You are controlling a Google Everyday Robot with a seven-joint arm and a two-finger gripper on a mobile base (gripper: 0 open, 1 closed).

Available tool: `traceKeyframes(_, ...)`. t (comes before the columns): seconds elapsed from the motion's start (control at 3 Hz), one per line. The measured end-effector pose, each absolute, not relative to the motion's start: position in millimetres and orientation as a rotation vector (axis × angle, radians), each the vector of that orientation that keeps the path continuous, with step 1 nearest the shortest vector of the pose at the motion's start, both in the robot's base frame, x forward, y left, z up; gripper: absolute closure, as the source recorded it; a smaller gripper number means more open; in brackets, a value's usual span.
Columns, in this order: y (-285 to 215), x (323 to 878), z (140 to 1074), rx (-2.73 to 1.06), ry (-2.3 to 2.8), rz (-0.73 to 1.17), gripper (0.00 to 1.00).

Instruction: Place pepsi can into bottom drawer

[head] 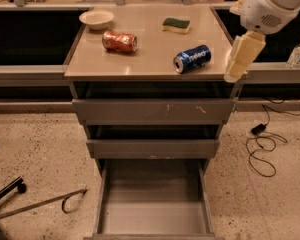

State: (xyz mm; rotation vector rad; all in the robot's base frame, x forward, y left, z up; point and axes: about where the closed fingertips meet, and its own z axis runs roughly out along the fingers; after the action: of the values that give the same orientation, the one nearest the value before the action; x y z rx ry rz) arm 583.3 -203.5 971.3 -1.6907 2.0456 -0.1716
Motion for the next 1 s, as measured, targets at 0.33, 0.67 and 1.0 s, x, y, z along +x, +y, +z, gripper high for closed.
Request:
traceKeyframes(0.33, -193, 635, 955, -1.710, 2.000, -0.116, 0.00)
traceKeyframes(0.67, -176, 673, 937, -1.745, 1.950, -0.034, 0.00)
traceKeyframes(1.0, -176, 674, 937, -1.745, 1.950, -0.034, 0.00)
